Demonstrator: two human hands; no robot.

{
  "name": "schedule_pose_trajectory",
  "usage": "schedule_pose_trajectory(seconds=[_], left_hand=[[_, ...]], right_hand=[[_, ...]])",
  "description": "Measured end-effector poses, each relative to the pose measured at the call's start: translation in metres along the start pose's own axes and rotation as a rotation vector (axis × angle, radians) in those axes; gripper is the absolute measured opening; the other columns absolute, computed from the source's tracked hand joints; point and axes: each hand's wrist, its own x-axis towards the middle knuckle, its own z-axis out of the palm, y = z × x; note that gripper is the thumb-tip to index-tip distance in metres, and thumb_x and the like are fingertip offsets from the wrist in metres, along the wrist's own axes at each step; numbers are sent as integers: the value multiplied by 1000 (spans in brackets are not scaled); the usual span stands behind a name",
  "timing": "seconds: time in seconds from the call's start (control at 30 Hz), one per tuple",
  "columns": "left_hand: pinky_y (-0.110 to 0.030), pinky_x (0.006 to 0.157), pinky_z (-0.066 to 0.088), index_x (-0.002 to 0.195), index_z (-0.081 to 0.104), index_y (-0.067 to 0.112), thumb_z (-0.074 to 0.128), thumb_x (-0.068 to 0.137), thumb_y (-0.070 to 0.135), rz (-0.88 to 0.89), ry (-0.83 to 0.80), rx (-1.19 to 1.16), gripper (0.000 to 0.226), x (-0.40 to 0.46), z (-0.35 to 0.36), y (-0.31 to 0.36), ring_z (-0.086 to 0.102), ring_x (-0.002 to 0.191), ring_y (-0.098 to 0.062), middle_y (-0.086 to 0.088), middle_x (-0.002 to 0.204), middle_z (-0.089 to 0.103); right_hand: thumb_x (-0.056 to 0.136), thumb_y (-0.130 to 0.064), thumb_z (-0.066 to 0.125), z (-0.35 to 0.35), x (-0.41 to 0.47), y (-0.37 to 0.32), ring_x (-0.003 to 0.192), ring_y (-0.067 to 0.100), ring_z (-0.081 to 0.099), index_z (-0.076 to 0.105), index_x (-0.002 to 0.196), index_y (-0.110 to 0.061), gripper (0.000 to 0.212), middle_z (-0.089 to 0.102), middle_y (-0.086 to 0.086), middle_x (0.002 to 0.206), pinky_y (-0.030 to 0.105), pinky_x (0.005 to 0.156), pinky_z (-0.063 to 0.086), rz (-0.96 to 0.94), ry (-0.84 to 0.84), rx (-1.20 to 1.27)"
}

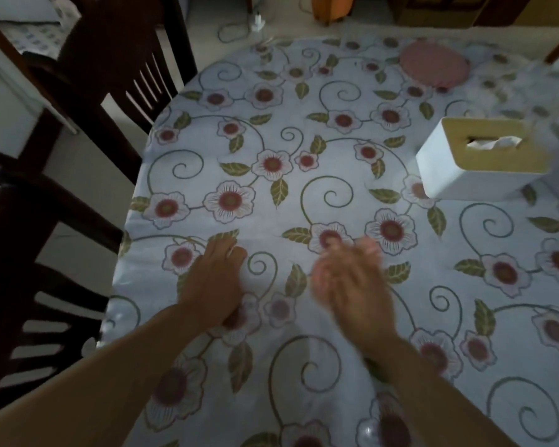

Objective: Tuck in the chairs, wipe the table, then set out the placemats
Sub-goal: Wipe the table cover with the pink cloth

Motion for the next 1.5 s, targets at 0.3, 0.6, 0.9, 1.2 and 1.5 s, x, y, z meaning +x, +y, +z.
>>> schedule_pose_trajectory(seconds=[0.3,0.6,0.9,1.2,1.5], left_hand=[[-41,86,42,116,51,12,53,75,7,-37,22,39,41,55,1,-4,40,114,-31,-13,137,36],[-45,64,51,95,57,3,67,66,1,-3,94,58,31,37,-6,-44,56,96,-38,-18,112,57],[-45,91,43,126,37,13,55,84,23,117,-173,226,46,31,-45,-96,30,131,-28,-7,142,30],[-47,107,34,140,29,11,51,87,15,248,-526,207,58,-1,-66,-98,26,136,-31,-13,150,20],[-41,97,43,120,49,12,54,82,15,331,-446,141,39,-34,-114,-90,41,122,-26,-8,133,37]], right_hand=[[94,-30,39,2,74,37,144,35,8,10,151,-14,66,6,13,158,49,117,9,581,20,-85],[92,-36,33,46,79,-112,146,31,1,11,151,-15,66,5,10,159,48,118,5,-104,-214,-17],[81,-31,61,49,17,-131,138,34,33,30,143,-11,72,36,13,149,51,107,37,-24,12,-107],[83,-18,41,70,-66,-237,136,31,37,39,142,-6,59,37,13,149,41,107,38,261,-81,10],[95,-46,34,-13,-55,-265,100,27,58,45,115,-32,26,61,1,109,37,79,46,348,-163,2]])
